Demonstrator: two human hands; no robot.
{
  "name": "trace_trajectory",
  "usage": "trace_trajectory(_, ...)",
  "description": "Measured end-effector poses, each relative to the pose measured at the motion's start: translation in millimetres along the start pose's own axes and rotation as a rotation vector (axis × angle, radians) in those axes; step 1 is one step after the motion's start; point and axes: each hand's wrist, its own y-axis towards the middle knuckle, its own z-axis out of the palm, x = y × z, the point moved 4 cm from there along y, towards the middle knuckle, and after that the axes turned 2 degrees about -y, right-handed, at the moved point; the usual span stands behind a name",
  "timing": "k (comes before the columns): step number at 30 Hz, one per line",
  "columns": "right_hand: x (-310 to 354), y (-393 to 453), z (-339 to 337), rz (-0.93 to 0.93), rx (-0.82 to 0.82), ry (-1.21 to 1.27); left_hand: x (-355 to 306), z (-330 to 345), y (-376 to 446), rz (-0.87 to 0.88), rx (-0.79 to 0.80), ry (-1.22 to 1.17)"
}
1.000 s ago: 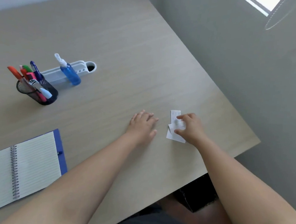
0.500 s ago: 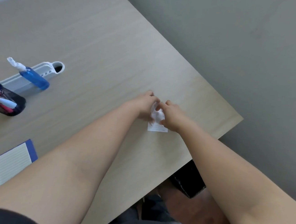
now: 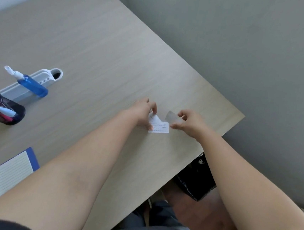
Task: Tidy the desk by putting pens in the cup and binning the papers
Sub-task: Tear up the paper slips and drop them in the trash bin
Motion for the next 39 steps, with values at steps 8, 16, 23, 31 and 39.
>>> trace_trajectory(8,-11,-16,17,-0.024,0.090,-0.107,-3,3,-7,0.000,-0.050,-0.020)
trace_trajectory(16,26,8,24,-0.168,0.199,-0.499,-2,5,-8,0.042,-0.016,-0.063)
trace_trajectory(23,34,19,30,-0.106,0.211,-0.515,12,8,-17,0.085,-0.018,-0.271)
trace_trajectory(31,31,15,35,-0.087,0.176,-0.575,17,1,-15,0.116,0.002,-0.096)
trace_trajectory(39,44,10,43,-0.096,0.182,-0.672,7,-1,-11,0.202,0.025,0.077)
